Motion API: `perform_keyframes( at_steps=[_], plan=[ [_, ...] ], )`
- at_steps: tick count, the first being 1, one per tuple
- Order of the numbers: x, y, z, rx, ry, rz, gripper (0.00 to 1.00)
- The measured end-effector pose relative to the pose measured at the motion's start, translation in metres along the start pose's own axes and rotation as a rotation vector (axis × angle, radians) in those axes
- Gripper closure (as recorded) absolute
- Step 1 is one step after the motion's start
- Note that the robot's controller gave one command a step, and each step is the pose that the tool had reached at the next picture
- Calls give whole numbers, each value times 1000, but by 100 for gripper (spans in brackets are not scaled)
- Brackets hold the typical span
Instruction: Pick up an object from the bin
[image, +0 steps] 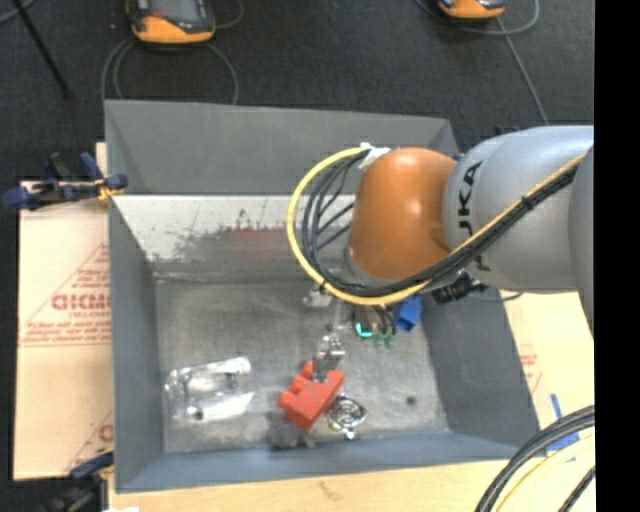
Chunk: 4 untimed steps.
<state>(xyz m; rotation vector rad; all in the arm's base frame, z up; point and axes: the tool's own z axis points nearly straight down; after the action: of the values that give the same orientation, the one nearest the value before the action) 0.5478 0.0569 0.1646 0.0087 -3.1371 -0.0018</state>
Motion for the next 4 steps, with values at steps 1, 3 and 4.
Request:
perform_keyframes(
  at_steps=[1, 3, 4],
  plan=[
    [7, -13, 69, -2, -16, -315, 0],
    [62, -16, 64, 4, -11, -810, 0],
    [67, -12, 90, 7, -5, -1221, 0]
  ],
)
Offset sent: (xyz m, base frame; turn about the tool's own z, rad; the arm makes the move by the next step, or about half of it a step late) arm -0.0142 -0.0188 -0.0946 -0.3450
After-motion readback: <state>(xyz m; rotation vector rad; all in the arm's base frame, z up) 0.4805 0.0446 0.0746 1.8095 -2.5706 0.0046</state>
